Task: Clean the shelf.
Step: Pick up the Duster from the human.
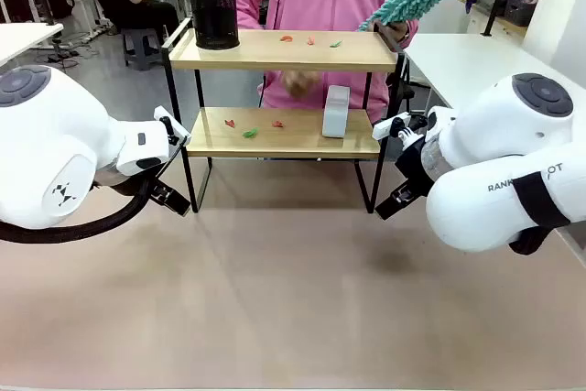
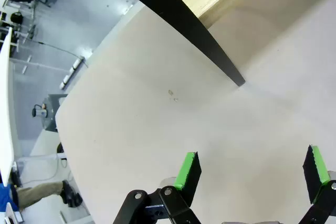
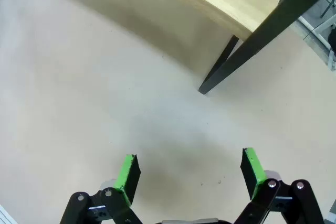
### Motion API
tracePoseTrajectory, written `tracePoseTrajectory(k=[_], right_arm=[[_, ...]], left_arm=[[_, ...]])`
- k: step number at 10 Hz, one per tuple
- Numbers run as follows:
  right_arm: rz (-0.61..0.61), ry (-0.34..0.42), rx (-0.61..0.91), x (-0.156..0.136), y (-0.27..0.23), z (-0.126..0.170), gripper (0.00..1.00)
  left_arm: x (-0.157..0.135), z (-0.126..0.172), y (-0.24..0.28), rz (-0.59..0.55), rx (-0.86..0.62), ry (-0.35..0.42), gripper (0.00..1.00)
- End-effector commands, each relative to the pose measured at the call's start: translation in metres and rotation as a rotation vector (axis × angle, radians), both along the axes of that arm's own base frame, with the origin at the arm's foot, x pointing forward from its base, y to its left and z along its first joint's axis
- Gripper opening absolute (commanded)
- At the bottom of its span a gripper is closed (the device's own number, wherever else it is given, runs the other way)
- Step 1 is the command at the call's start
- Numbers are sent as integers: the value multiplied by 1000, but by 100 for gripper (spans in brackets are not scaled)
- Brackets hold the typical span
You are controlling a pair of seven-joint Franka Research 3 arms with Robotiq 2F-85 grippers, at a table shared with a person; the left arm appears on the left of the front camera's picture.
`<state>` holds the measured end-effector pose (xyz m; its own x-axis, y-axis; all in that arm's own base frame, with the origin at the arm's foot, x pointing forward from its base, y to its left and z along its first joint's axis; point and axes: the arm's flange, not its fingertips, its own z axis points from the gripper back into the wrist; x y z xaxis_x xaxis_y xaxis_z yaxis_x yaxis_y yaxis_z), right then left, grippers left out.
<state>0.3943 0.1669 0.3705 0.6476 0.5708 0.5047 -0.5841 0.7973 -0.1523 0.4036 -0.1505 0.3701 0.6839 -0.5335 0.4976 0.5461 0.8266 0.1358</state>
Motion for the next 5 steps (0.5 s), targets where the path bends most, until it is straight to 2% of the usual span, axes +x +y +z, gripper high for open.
tracePoseTrajectory(k=[1,5], right_arm=[[0,0,0,0,0,0,100],[0,0,0,0,0,0,100]], left_arm=[[0,0,0,0,0,0,100],[0,0,0,0,0,0,100]])
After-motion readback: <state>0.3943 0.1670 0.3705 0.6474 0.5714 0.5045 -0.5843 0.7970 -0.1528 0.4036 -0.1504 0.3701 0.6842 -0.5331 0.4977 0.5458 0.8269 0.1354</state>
